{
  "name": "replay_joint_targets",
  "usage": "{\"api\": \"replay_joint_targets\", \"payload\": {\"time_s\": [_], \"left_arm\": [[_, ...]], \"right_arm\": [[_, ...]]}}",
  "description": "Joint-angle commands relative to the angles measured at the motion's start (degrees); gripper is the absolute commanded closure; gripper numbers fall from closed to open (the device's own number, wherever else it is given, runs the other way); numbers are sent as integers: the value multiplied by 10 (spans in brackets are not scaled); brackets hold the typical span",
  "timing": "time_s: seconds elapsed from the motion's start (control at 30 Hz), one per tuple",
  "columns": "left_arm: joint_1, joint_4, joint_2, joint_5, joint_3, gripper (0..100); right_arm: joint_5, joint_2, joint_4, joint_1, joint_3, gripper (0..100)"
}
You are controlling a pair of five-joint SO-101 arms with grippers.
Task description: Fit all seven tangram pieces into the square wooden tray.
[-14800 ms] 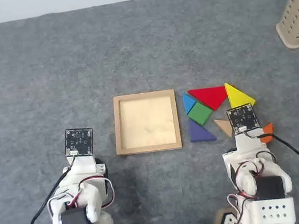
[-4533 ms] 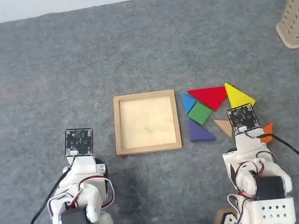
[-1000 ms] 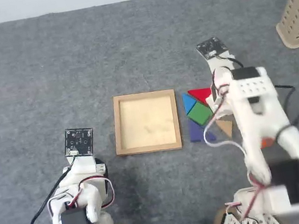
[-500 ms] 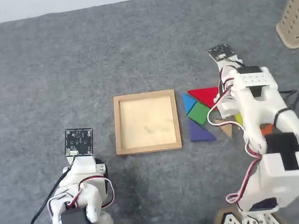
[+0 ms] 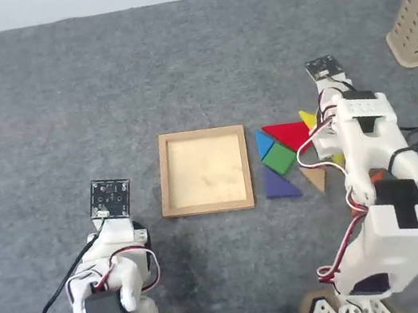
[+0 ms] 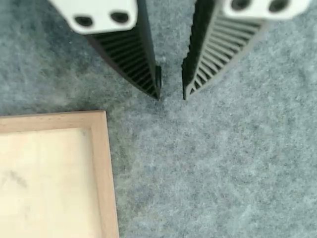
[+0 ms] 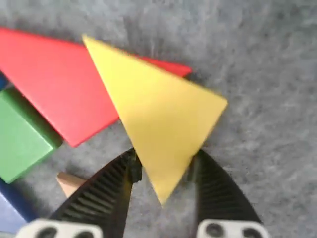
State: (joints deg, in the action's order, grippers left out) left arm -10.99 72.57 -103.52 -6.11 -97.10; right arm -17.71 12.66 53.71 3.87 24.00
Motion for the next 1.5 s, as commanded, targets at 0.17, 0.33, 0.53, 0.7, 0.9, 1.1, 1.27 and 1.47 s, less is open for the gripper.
{"api": "replay_joint_targets", "payload": {"time_s": [0.17, 0.33, 0.53, 0.7, 0.9, 1.1, 1.27, 1.47], "left_arm": [[1, 0, -12, 4, 6, 929], [1, 0, -12, 4, 6, 929], [1, 0, -12, 4, 6, 929], [1, 0, -12, 4, 6, 929], [1, 0, -12, 4, 6, 929], [1, 0, -12, 4, 6, 929], [1, 0, -12, 4, 6, 929], [1, 0, -12, 4, 6, 929]], "right_arm": [[8, -69, 0, -1, 12, 991], [9, -156, 1, -1, 63, 986], [8, -264, 31, -3, 70, 962], [7, -266, 46, -33, -8, 846], [-41, -102, 72, -98, -130, 700], [-69, 56, 71, -95, -237, 619], [-70, 128, 65, -79, -268, 619], [-66, 158, 70, -68, -273, 685]]}}
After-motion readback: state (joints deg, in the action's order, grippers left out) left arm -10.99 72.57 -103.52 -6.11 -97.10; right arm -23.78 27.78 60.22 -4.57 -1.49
